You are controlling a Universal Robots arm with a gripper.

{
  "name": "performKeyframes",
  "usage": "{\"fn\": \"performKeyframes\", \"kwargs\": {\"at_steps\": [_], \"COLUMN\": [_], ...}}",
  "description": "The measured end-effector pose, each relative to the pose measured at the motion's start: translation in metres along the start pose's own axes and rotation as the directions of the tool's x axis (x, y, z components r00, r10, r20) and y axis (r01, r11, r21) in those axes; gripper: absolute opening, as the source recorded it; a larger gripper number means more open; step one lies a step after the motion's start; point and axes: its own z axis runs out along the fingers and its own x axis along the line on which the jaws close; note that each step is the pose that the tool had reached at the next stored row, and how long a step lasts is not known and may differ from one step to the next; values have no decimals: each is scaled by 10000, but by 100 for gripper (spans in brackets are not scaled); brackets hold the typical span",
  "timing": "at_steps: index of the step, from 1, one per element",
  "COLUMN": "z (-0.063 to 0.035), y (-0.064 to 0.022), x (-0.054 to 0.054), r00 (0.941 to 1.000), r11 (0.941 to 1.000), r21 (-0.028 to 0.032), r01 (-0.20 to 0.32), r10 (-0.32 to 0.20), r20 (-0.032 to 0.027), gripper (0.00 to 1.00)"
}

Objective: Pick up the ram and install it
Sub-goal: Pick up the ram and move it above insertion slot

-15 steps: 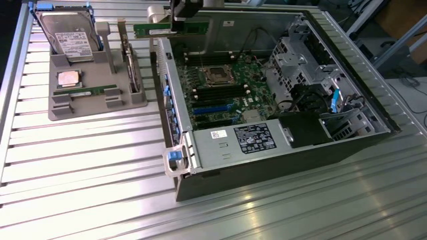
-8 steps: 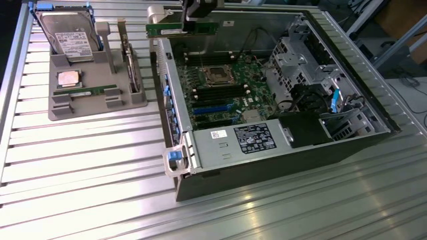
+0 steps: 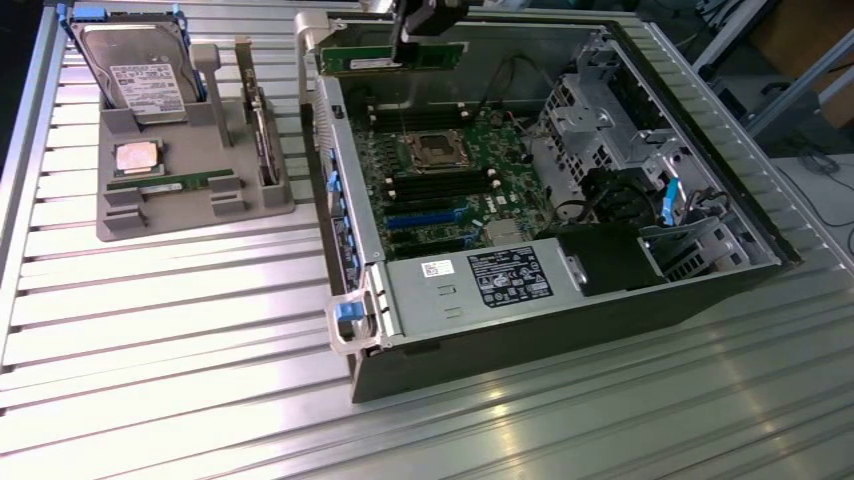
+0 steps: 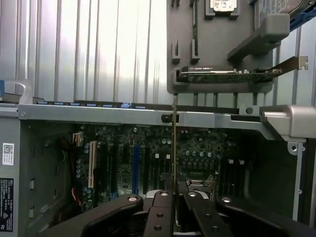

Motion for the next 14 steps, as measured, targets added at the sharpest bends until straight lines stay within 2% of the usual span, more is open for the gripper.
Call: {"fn": "performKeyframes", "kwargs": {"at_steps": [3,9,10,14], "z": [-4,-16,-19,-24], "y": [-92,-356,-421,-547], "x": [5,19,22,29], "r00": [10000,10000,10000,10000], "r11": [10000,10000,10000,10000], "r21": [-1,-3,-4,-5], "r01": [-1,-2,-1,-1], "r10": [1,2,1,1], "r20": [-9,-25,-27,-30], "gripper": [13,13,13,13]}}
